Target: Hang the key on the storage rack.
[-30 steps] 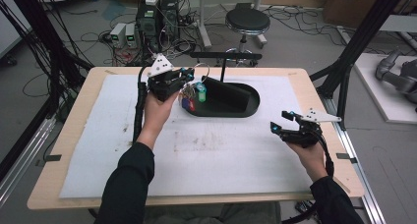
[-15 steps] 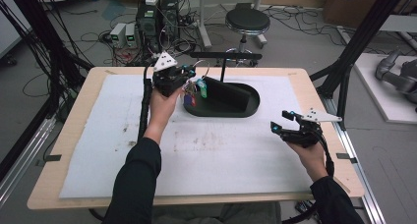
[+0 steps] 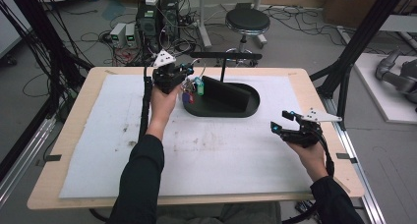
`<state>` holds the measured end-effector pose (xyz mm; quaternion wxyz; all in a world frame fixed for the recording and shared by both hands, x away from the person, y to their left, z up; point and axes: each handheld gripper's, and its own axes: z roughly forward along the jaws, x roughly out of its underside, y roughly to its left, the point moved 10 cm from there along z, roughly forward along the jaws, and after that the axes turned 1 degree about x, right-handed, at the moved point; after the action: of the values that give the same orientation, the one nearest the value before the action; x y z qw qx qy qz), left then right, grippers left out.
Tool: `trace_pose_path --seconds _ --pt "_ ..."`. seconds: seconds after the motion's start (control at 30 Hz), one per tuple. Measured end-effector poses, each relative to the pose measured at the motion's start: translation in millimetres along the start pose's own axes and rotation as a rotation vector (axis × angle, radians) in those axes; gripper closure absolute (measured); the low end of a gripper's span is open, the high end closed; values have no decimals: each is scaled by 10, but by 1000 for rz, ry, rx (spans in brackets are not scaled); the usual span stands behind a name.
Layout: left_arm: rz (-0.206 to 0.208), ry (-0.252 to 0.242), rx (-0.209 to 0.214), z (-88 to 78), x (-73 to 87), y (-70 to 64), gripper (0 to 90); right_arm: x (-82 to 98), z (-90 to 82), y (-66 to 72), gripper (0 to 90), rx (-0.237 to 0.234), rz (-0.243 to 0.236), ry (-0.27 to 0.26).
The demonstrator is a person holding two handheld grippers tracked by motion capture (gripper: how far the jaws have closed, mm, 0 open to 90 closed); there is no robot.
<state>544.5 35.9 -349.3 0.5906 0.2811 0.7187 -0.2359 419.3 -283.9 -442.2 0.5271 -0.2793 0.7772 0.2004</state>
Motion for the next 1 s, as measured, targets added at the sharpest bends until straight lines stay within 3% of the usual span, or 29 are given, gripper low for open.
trace_pose_path --seconds 0.67,0.87,1.0 --pt "-58 12 -36 99 112 91 860 5 -2 -14 290 -1 1 1" --pt "-38 43 -65 108 184 114 843 10 -7 -20 290 0 3 3" --pt "-33 45 -91 61 180 150 780 16 -12 -40 290 4 5 4"
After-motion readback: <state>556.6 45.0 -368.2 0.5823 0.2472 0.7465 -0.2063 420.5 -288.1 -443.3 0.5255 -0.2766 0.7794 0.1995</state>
